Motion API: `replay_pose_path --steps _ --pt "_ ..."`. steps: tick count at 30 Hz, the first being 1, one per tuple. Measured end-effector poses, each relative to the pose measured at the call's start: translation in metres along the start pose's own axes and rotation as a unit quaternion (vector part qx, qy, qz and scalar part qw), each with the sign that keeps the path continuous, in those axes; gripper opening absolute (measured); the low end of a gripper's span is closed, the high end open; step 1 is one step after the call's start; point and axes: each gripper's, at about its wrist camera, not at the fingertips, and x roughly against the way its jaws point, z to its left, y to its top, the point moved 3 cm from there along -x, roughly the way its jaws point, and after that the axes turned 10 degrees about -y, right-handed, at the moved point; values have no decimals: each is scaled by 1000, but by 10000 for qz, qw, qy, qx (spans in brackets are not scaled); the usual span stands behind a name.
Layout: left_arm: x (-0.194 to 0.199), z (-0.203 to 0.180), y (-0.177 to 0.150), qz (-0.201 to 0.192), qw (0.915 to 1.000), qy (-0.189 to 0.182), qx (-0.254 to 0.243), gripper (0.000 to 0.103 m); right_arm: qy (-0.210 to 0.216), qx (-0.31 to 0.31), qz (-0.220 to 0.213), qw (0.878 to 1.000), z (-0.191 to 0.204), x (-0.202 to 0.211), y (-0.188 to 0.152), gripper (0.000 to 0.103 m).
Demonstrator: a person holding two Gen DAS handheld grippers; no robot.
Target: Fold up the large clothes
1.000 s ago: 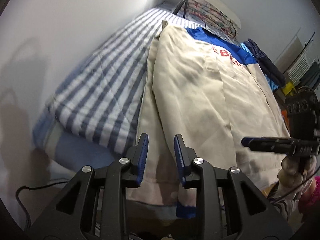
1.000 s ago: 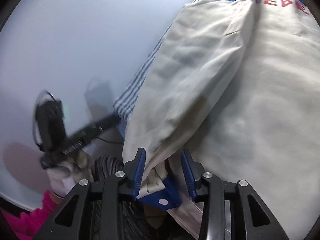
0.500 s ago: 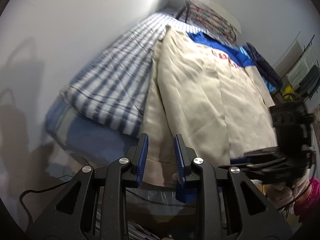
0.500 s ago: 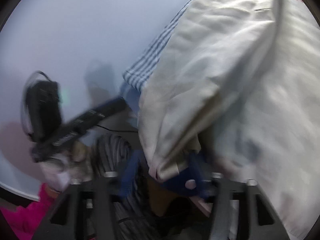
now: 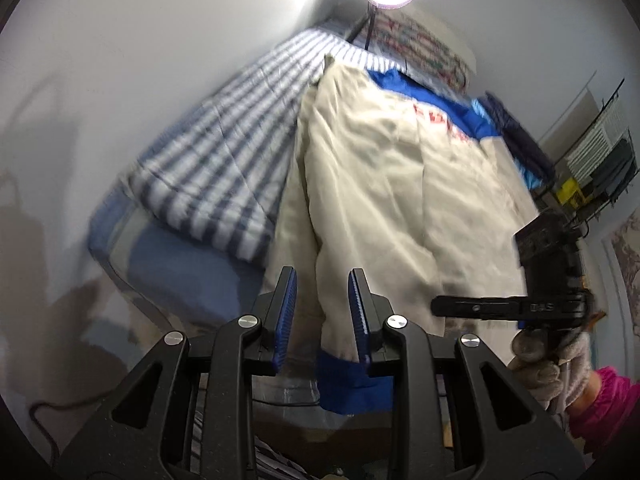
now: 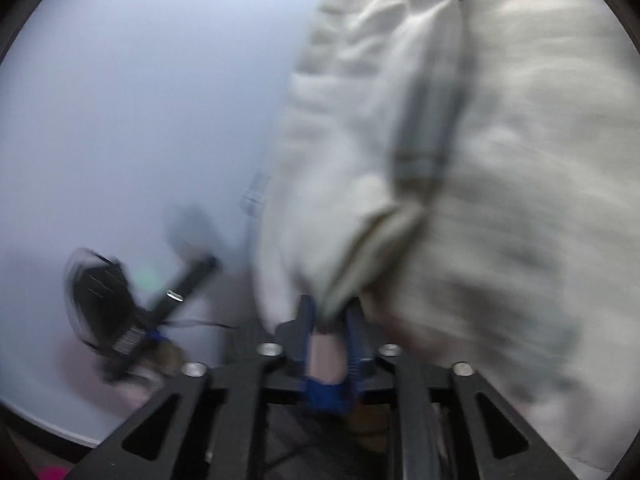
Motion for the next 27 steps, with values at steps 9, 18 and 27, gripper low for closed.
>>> replay_pose_path --steps 9,18,27 --pt "-52 0 -20 638 9980 -1 -20 6 -939 652 -338 9929 19 15 10 49" --pt "-27 6 -7 360 9977 514 -255 1 -1494 1016 -504 9822 20 30 15 42" --pt "-19 4 -7 210 9985 496 -137 17 -2143 1293 -1377 9583 26 54 77 42"
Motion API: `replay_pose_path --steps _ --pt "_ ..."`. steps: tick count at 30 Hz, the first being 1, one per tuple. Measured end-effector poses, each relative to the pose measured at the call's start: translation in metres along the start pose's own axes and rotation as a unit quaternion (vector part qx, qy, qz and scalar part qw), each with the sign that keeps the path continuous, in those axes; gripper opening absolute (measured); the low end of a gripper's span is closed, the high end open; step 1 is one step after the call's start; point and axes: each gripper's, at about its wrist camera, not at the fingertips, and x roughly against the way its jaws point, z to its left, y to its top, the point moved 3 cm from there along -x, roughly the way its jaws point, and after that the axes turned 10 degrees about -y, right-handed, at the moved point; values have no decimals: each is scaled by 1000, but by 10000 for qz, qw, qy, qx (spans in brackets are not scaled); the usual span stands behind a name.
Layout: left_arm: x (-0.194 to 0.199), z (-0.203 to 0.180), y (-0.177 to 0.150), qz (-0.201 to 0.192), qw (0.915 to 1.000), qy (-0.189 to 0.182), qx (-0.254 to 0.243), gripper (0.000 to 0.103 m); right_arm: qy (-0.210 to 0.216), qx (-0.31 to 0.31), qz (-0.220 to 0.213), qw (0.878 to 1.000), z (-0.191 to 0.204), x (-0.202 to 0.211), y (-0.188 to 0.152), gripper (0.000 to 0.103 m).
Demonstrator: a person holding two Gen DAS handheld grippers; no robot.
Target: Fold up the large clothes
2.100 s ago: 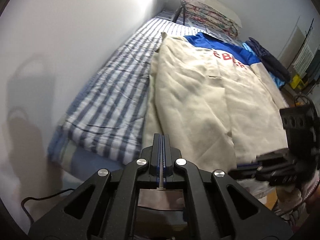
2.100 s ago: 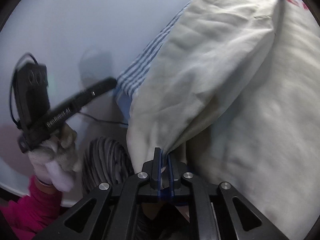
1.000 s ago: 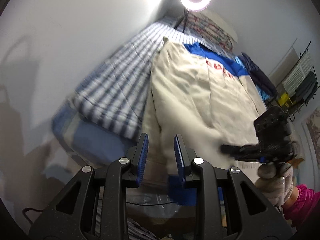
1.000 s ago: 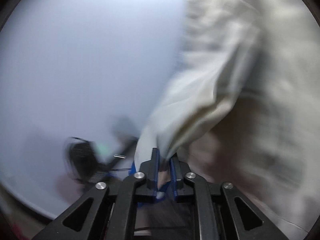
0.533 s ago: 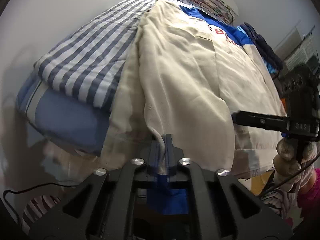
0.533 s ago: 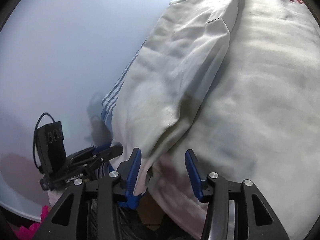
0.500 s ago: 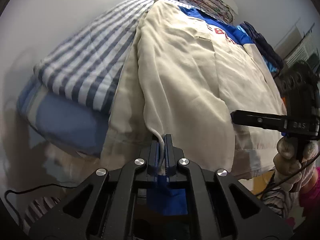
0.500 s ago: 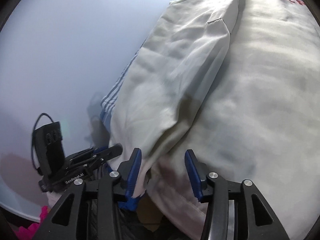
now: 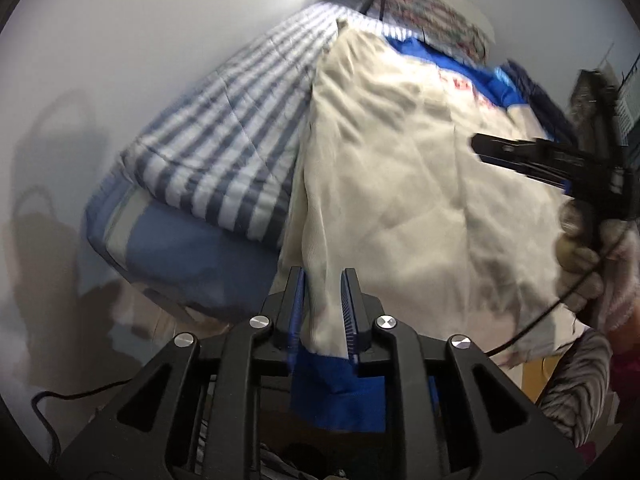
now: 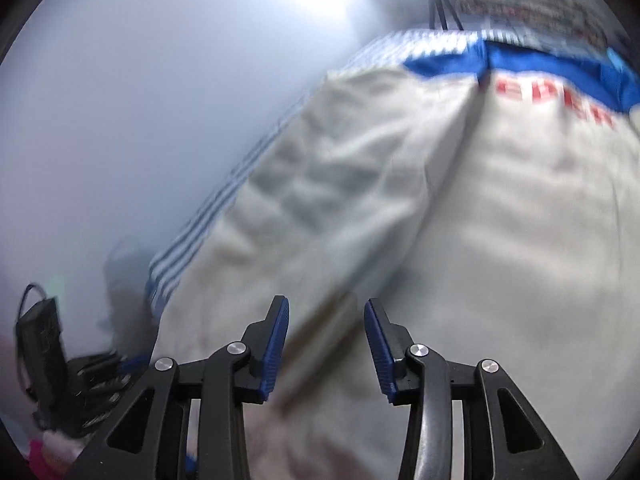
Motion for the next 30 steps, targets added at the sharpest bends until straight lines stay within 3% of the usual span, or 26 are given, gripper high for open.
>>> replay_pose_path --steps 4,9,10,14,19,22,26,30 --pt "16 -10 16 -282 9996 -23 -82 17 -70 252 -151 9995 4 -29 23 42" --pt "23 -19 34 -468 9989 5 -104 17 -942 184 490 9942 -28 -64 11 36" --pt "24 -22 37 -492 9987 27 -120 17 -933 140 507 9942 -34 -63 9 35" --pt "32 -41 54 -643 9977 -8 -218 17 -835 152 396 9956 -39 -36 5 36" --pt "49 -71 98 -881 9957 -205 -219 17 -866 472 -337 9946 -38 32 6 38" --pt "55 -90 128 -1002 9944 -105 -322 17 -823 382 -836 9924 -48 69 14 44" --pt "43 -112 171 -970 9935 -192 -567 17 -637 123 -992 9929 -67 99 30 44" --pt "4 -103 217 -769 9955 -305 -472 17 -553 -81 -915 9942 -80 98 48 44"
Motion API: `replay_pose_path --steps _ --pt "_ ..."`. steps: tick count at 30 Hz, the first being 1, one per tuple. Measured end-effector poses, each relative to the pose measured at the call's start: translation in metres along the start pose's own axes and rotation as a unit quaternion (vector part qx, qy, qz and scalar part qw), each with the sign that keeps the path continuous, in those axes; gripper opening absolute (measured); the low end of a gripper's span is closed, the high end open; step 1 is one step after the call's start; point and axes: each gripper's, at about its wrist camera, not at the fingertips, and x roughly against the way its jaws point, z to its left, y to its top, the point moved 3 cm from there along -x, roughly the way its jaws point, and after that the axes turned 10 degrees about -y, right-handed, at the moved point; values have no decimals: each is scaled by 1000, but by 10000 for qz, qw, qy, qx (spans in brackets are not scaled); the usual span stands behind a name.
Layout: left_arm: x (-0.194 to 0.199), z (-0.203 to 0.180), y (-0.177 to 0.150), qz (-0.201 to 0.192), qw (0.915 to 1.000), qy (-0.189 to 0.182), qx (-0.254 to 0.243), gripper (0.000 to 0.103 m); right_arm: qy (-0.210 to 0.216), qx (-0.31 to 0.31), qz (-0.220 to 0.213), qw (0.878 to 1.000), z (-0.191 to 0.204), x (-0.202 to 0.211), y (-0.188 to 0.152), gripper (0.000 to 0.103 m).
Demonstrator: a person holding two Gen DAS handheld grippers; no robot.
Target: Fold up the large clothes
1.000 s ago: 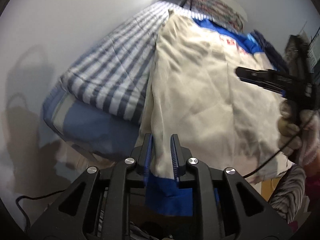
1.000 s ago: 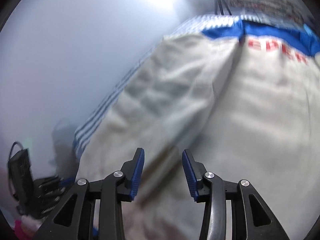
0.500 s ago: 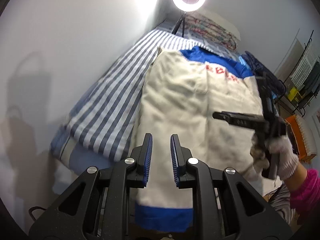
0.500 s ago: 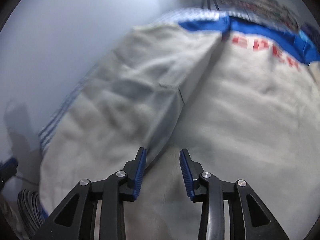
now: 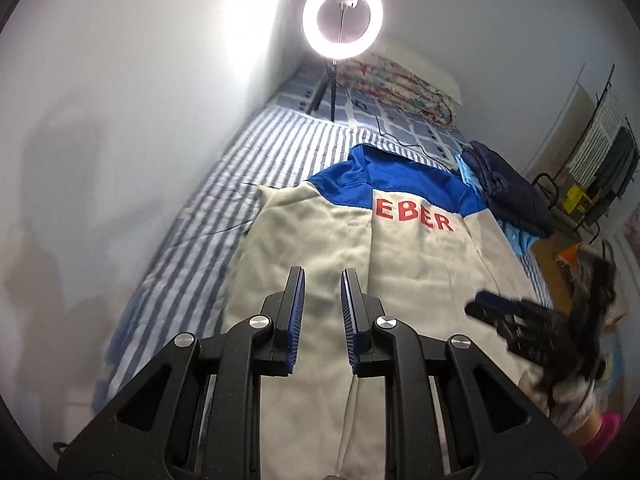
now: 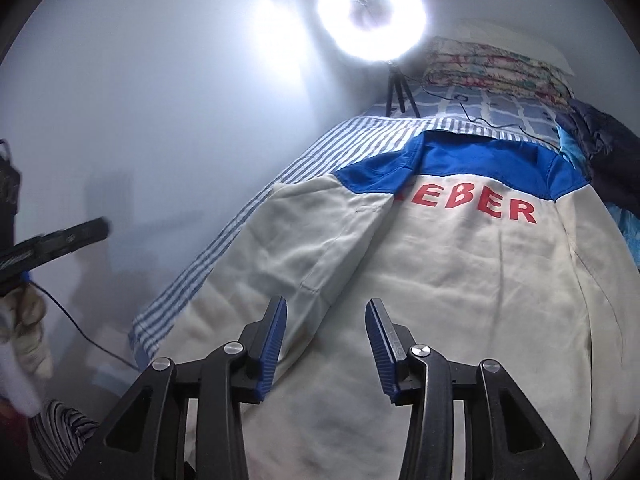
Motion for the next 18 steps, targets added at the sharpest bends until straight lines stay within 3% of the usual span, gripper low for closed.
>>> replay_pose_path --steps 2,5,9,10,12,14,18 --pt "-29 17 17 111 9999 -16 85 20 24 -170 77 9998 -6 -12 8 49" --pt "-73 45 38 225 9994 -14 252 42 94 -378 308 9988 -10 -43 17 50" --pt "-131 77 53 404 9978 -118 520 43 1 -335 604 9976 -8 -99 32 49" --pt "-142 80 55 443 9974 -164 540 42 9 -319 646 9974 -8 -109 35 46" --pt "-163 86 59 463 9973 -168 542 31 112 -294 677 9972 -6 -130 43 32" --pt "-186 92 63 522 9972 -183 512 28 273 -304 669 9969 -2 -150 50 31" --pt "-228 117 65 567 9963 434 478 28 438 -135 686 9966 11 -182 55 30"
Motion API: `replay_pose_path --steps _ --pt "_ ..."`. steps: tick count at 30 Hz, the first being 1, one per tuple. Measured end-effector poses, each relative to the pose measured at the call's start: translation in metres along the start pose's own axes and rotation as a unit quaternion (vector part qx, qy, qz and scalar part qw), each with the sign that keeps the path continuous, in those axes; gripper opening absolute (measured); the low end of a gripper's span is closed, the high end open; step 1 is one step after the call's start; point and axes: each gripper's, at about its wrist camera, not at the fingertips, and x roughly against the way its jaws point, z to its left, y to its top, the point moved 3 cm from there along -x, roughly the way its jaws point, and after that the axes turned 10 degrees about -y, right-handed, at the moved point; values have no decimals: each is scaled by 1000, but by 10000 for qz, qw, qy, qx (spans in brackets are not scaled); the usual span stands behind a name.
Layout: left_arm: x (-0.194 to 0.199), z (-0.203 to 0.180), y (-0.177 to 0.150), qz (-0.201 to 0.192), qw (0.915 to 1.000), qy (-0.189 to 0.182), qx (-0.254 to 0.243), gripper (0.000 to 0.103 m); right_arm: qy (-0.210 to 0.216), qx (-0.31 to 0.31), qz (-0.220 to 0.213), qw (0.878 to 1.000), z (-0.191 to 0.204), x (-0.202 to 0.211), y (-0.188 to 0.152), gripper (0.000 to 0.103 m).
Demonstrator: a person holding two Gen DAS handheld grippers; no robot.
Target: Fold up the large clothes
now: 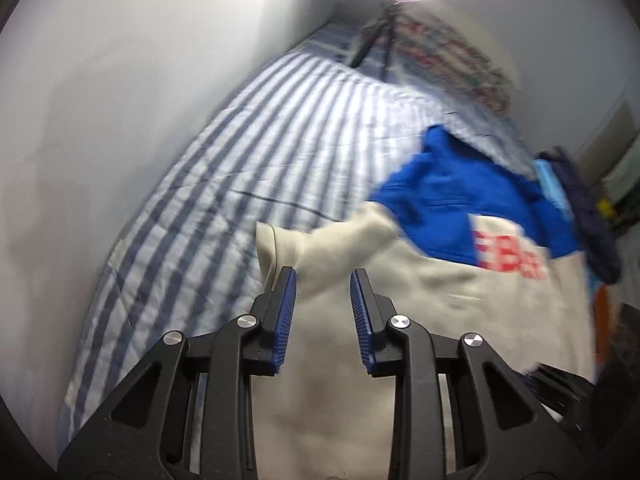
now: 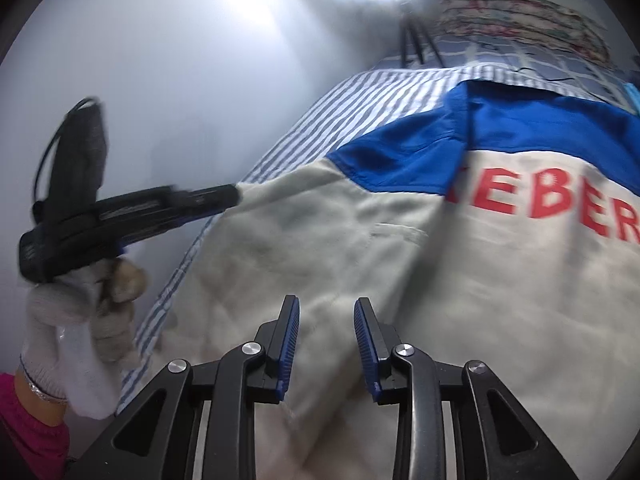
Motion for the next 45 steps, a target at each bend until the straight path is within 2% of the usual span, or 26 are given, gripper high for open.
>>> replay_pose_path --steps 3,5,9,11,13,16,17,18,20,24,27,30,35,39,43,45 --pt "-23 14 -2 80 9990 449 -42 28 -371 267 187 9988 0 -21 -6 21" --pt "-38 22 -8 119 9965 800 -215 28 -597 262 286 9975 -10 -30 -12 20" --pt "-42 29 -17 -47 9963 840 -175 31 -442 20 287 9986 -25 -29 -19 18" --pt "-29 25 -17 -8 9961 863 -196 31 -484 68 265 9985 -23 -19 -19 23" --pt "-2 17 -18 -103 9969 729 -263 31 -535 125 214 9983 -24 -5 -20 27" --pt "45 8 -26 -190 9989 350 -259 32 -388 16 70 9992 -27 24 -26 29" --pt "64 5 -32 -229 9992 208 -270 36 -299 -41 15 9995 -27 35 -28 32" --pt "81 3 -37 -265 9991 116 -301 47 -193 -80 -64 9998 -27 48 -31 33" --pt "117 -1 -51 -271 9989 -3 -374 57 -62 -56 -176 9998 -24 69 -36 35" --pt "176 2 -92 -101 9990 -301 -307 57 260 46 -291 9992 -14 108 -52 37" --pt "200 8 -131 107 9989 -451 -113 58 508 119 -354 9980 -6 137 -70 38" --pt "207 15 -169 352 9980 -514 69 59 708 115 -369 9967 -1 154 -83 42" --pt "184 38 -222 845 9938 -504 518 59 1043 145 -236 9942 10 172 -118 43" --pt "166 52 -235 1024 9897 -535 841 59 1020 351 -84 9941 26 170 -148 43" --pt "159 59 -240 1058 9836 -858 1183 59 1122 436 168 9926 38 157 -166 43" --pt "161 54 -241 1111 9814 -1057 1151 56 1166 487 292 9916 47 147 -175 43"
